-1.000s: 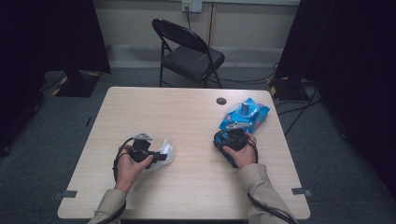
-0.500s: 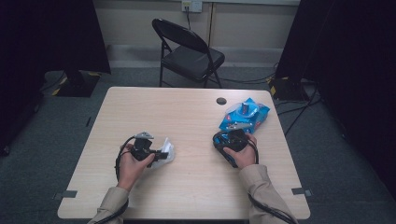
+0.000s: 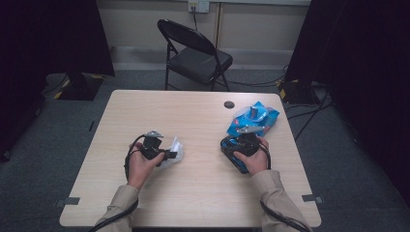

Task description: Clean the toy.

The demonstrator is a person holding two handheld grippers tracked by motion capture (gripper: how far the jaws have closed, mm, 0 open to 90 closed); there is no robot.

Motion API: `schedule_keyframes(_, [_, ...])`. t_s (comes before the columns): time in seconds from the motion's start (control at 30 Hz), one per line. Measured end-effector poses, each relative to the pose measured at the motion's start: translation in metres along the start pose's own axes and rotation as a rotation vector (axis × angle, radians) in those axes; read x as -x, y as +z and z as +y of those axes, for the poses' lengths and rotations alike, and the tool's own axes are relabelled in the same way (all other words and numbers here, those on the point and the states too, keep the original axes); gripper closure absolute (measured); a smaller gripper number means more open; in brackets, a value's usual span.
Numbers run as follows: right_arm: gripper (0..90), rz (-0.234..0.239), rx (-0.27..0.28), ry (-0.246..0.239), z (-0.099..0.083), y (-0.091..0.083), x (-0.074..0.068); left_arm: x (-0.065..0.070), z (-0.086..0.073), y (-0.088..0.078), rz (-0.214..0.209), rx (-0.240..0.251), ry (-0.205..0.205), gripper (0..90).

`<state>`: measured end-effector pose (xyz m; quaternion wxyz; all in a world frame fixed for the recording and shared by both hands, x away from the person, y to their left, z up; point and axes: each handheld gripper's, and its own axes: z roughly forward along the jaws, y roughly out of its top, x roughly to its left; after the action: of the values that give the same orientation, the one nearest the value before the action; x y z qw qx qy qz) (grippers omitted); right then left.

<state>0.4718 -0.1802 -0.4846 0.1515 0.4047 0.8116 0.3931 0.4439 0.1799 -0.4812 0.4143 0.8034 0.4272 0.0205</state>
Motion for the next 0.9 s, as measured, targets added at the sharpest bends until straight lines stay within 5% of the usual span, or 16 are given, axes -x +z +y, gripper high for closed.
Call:
schedule_keyframes(0.53, [23.7,0.048,0.02,-0.004,0.0,-0.01,-0.004,-0.012,0.011,0.014,0.081,0.007,0.005,77.4])
schedule_keyframes(0.9, [23.6,0.063,0.02,-0.017,0.001,-0.011,-0.008,-0.014,0.009,0.009,0.119,0.049,0.039,48.1])
